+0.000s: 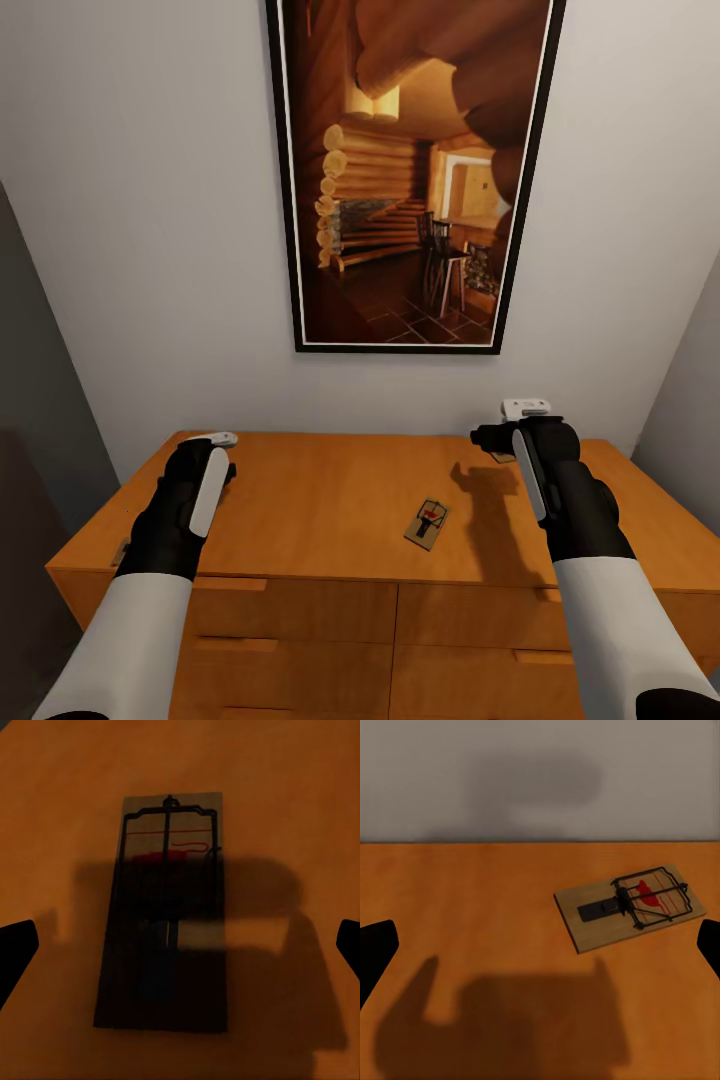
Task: Take the four mousetraps from the cabinet in the bathroom and place them on the bathroom floor. Make sure all four end up on the same floor surface, and ensure that at least two of them are either under or directly next to the same bathroom sink.
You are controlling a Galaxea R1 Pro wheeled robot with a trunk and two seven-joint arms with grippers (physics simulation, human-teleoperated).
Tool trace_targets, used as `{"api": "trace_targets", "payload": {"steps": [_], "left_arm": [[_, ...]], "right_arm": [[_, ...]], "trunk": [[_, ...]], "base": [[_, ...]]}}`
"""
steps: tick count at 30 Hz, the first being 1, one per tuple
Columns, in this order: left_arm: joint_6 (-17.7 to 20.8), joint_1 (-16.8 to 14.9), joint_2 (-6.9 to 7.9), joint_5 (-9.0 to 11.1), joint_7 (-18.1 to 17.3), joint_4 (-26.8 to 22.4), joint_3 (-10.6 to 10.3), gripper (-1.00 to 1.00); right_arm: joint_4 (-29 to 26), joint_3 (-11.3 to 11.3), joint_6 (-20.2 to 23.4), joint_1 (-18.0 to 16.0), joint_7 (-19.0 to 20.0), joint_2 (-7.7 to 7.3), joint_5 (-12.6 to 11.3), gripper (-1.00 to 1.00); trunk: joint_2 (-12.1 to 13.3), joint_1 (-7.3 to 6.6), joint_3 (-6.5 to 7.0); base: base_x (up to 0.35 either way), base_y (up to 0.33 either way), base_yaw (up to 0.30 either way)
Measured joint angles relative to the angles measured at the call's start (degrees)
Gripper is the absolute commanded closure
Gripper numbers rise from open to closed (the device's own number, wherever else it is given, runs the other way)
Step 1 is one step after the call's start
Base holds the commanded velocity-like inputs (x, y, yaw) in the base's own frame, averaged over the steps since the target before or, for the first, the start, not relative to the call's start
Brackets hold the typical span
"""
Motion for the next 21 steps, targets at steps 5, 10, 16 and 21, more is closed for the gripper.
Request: {"api": "trace_targets", "payload": {"steps": [5, 10, 16, 21], "left_arm": [[-0.1, 0.0, 0.00, 0.0, 0.0, 1.2, 0.0, -1.00], [-0.1, 0.0, 0.00, 0.0, 0.0, 1.7, 0.0, -1.00], [-0.1, 0.0, 0.00, 0.1, 0.1, 2.1, 0.2, -1.00], [-0.1, 0.0, -0.03, 0.2, 0.1, 2.2, 0.8, -1.00]], "right_arm": [[0.0, 0.0, 0.0, 0.0, 0.0, 0.00, 0.0, -1.00], [0.0, 0.0, 0.0, 0.0, 0.0, 0.00, 0.0, -1.00], [0.0, 0.0, 0.0, 0.0, 0.0, 0.00, 0.0, -1.00], [0.0, 0.0, 0.0, 0.0, 0.0, 0.00, 0.0, -1.00]], "trunk": [[0.0, 0.00, 0.00], [0.0, 0.00, 0.00], [0.0, 0.00, 0.00], [0.0, 0.00, 0.00]], "base": [[0.000, 0.000, 0.000], [0.000, 0.000, 0.000], [0.000, 0.000, 0.000], [0.000, 0.000, 0.000]]}}
